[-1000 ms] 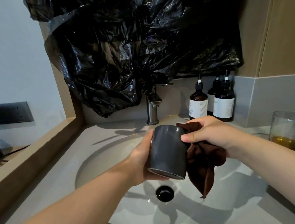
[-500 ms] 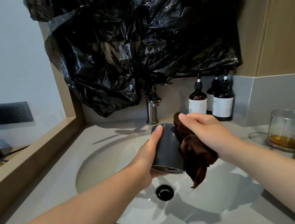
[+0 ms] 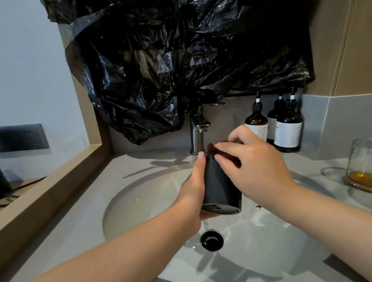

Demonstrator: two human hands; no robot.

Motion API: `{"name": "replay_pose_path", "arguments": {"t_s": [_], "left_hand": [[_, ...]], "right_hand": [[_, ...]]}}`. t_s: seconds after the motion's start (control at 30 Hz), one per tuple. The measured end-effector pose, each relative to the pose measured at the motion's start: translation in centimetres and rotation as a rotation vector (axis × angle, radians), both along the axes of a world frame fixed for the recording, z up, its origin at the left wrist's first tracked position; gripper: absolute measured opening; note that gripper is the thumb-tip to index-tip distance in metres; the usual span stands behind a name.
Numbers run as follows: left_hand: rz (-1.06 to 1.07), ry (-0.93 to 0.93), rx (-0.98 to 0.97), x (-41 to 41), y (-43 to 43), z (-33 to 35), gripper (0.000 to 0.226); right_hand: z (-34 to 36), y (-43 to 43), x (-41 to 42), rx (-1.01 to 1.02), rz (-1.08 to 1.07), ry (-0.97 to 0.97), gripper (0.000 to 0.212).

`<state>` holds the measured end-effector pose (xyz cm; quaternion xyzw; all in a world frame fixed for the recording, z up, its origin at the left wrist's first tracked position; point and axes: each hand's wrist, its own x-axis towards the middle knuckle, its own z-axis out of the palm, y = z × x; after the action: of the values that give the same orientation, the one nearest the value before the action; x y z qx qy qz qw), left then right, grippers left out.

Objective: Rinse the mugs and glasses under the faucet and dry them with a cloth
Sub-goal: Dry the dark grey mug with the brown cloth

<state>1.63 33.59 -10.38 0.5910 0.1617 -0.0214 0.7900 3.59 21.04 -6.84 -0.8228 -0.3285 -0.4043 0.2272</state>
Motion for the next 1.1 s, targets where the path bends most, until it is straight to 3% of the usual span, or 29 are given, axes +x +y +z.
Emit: {"name": "replay_pose_path", "arguments": {"t_s": [0.1,0.3,0.4,0.6,0.8,0.87,0.93,1.03,1.1], "left_hand": [[0.012,0.014,-0.029,-0.2,0.0,0.3,0.066],[0.005,0.001,-0.192,-0.4,1.2,0.4,0.067],[-0.033,0.010,-0.183,-0.2,1.3,0.4,0.068],[-0.131,0.043,-0.091,-0.5,0.0,0.0,0.070],[-0.039,0.054,-0.206,-0.1,1.1,0.0,0.076],[-0.015,0.044,-0.208,-0.2,1.5,0.1,0.073],[-0.044,0.042,-0.206,-0.3,1.7,0.3,0.072],[-0.085,0.056,-0.224,-0.3,1.3,0.4,0.072],[-0.085,0.062,-0.236,-0.5,1.1,0.5,0.067]], "right_hand": [[0.0,0.2,0.0,-0.042,0.042,-0.022,0.029],[-1.3,-0.5,-1.1,-0.270,0.338,-0.053,0.028],[-1.3,-0.8,-1.0,-0.178,0.354,-0.055,0.023],[0.3,-2.2,0.2,0.170,0.123,0.036,0.017],[-1.5,-1.1,-1.6,-0.158,0.372,-0.022,0.011],[-2.1,-0.5,-1.8,-0.182,0.403,0.005,0.014],[-2.3,-0.4,-1.4,-0.099,0.415,0.053,0.014],[-1.7,-1.0,-0.4,0.192,0.348,0.157,0.002],[-0.7,-1.8,0.5,0.346,0.226,0.274,0.011]]}}
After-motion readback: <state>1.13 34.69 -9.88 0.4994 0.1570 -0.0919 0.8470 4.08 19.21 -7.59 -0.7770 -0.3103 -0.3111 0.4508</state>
